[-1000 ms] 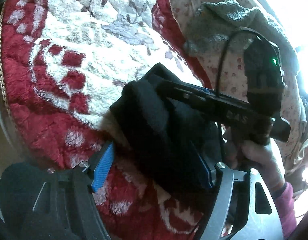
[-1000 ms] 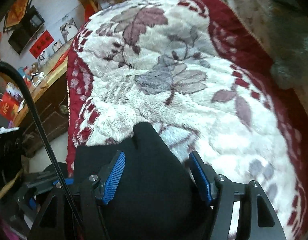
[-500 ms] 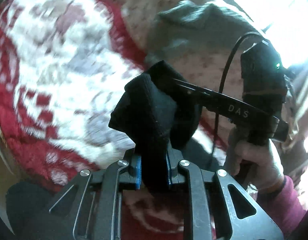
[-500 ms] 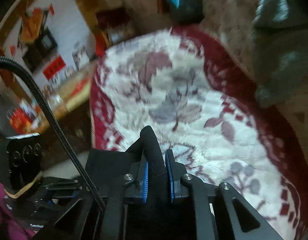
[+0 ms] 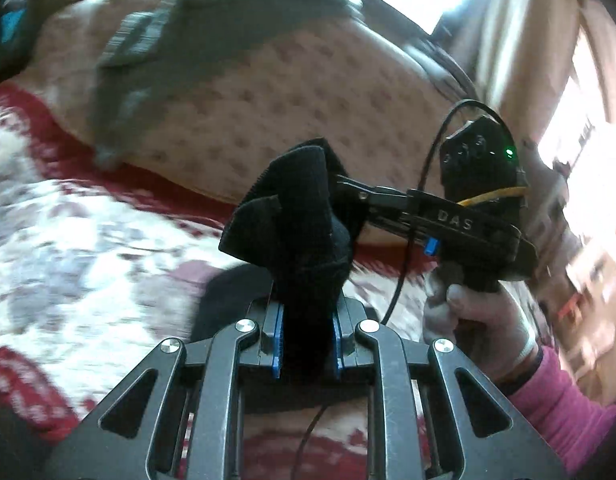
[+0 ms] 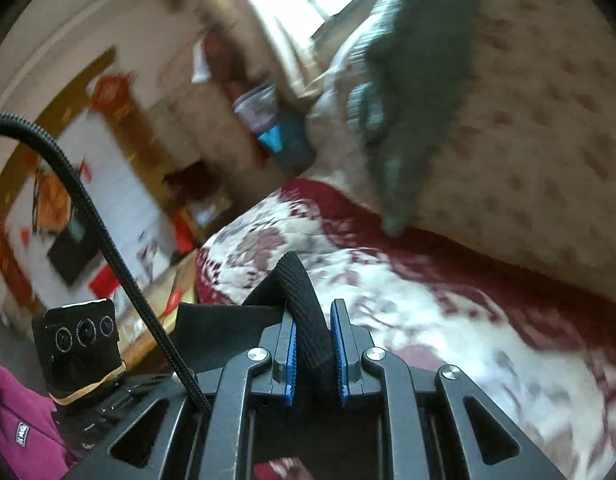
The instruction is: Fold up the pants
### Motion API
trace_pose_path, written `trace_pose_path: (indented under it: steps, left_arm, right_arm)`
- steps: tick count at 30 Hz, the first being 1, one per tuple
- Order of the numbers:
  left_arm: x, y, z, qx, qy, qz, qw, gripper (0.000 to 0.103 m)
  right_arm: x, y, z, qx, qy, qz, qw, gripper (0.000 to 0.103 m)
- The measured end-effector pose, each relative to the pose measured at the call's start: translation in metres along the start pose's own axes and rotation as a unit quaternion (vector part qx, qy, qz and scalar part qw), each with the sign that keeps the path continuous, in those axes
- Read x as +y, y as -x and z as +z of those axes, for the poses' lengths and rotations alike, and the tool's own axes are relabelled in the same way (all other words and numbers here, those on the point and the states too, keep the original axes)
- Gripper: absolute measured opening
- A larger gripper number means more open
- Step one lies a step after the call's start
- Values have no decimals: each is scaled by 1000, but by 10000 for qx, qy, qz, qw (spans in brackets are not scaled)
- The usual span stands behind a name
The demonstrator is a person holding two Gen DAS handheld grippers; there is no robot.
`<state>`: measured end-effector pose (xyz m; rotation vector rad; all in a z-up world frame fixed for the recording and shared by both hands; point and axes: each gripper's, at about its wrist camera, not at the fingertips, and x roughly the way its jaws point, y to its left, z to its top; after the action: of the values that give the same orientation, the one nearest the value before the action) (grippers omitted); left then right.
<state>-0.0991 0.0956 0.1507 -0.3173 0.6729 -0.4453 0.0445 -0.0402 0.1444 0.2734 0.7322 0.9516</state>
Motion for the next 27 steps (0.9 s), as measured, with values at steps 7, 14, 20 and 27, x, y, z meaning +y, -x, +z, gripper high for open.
trace_pose_path:
  steps: [7,14,20,27]
  left_arm:
    - [-57,-89,-40,840,-598,-68,9947,17]
    - [-68,-112,-53,1357,-528,-728,9867,49]
    - [-59,-70,-46,1168,-529,-946,9872,53]
    - [-18,-46,-38,841,-683,-139,9940,54]
  right_arm:
    - [-79,66,-68,-287,-1036,-591,9924,15]
    - [-130,99,-113,-548,-2017,-1280,9695,55]
    - [-132,148,-129,-618,-2368,-1657,9553,55]
    - [-119,171,-132,-843,-2587,-1537,9499,56]
